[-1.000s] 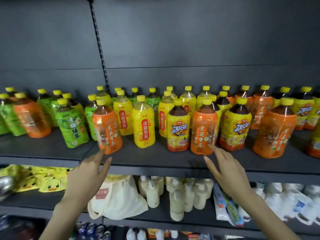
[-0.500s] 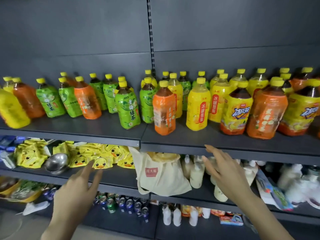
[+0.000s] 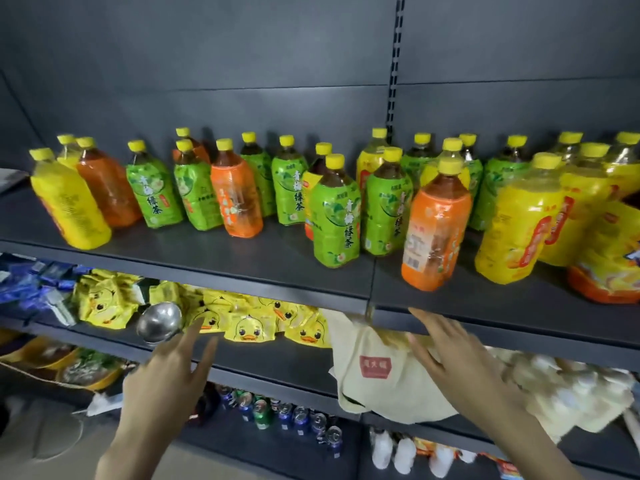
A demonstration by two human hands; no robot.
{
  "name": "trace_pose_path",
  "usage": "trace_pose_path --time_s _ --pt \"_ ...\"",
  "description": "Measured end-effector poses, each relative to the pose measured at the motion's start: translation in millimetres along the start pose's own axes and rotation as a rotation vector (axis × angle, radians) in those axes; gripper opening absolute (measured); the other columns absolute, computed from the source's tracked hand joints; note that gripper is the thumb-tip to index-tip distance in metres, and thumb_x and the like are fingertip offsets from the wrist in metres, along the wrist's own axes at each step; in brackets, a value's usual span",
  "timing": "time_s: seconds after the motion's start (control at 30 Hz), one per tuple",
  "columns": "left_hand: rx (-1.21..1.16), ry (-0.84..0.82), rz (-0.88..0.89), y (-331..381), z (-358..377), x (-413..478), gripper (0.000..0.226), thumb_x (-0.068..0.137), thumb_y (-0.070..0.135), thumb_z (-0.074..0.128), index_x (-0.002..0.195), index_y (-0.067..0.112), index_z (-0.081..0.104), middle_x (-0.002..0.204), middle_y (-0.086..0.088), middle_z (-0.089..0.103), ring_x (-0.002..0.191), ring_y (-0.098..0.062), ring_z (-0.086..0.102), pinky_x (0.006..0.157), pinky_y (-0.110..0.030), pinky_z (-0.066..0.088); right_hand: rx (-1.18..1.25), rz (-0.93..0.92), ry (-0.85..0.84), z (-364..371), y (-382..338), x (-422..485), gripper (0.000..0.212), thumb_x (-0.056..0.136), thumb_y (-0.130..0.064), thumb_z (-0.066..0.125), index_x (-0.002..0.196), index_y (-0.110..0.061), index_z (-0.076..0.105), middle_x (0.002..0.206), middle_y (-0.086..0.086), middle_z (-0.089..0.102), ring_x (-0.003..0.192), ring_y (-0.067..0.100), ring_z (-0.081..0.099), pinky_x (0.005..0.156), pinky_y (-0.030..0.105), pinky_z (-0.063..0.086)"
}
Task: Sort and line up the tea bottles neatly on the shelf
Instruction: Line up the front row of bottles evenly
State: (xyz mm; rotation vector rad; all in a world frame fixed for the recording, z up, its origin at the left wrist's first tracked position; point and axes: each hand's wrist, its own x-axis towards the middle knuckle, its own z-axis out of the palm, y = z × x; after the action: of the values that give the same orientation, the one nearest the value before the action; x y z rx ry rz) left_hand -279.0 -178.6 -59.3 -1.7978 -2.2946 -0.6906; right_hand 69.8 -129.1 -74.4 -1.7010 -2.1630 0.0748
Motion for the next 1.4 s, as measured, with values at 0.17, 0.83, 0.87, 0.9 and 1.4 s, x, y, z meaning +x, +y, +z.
trace_pose_path --time_s 0.17,0.83,0.87,0.9,1.4 --pt "-0.034 0.032 0.032 -42.8 1.5 44.1 0.044 0.093 0.046 0.041 0.133 0.028 0.047 0.102 -0.001 0.069 0.085 -0.03 0.067 0.059 -0.036 0.047 0.022 0.041 0.008 28.1 -37.9 33.9 0.049 0.097 -0.049 0.037 0.139 -0.025 0.043 0.135 -0.007 0.053 0.124 0.015 0.048 0.092 0.031 0.04" --pt "-0.047 0.0 0.136 -272.3 -10.4 190.7 0.049 0.093 0.048 0.04 0.134 0.024 0.049 0.107 -0.005 0.067 0.089 -0.029 0.066 0.056 -0.031 0.038 -0.03 0.138 0.054 106.2 -261.0 122.7 0.069 0.089 -0.063 0.019 0.146 -0.027 0.03 0.143 -0.006 0.043 0.13 0.017 0.04 0.097 0.033 0.041" --pt "-0.039 0.0 0.159 -279.6 -10.4 196.4 0.049 0.092 0.048 0.041 0.133 0.023 0.051 0.104 -0.005 0.069 0.085 -0.029 0.066 0.054 -0.03 0.038 -0.043 0.135 0.05 108.9 -271.3 127.9 0.064 0.091 -0.059 0.022 0.146 -0.027 0.028 0.145 -0.008 0.041 0.132 0.015 0.038 0.097 0.031 0.039" --pt "-0.037 -0.007 0.178 -286.4 -9.5 201.9 0.048 0.092 0.047 0.043 0.131 0.022 0.054 0.1 -0.005 0.069 0.081 -0.03 0.067 0.052 -0.03 0.039 -0.052 0.135 0.046 112.0 -281.5 133.3 0.06 0.093 -0.055 0.027 0.147 -0.028 0.027 0.145 -0.009 0.041 0.132 0.014 0.038 0.096 0.03 0.038" --pt "-0.057 0.062 0.415 -277.0 9.6 316.5 0.032 0.085 0.034 0.066 0.11 0.014 0.067 0.084 -0.003 0.071 0.062 -0.028 0.067 0.038 -0.029 0.043 -0.008 0.05 0.217 142.1 -368.6 251.2 0.053 0.092 -0.049 0.037 0.138 -0.023 0.044 0.126 -0.008 0.058 0.113 0.014 0.054 0.085 0.029 0.043"
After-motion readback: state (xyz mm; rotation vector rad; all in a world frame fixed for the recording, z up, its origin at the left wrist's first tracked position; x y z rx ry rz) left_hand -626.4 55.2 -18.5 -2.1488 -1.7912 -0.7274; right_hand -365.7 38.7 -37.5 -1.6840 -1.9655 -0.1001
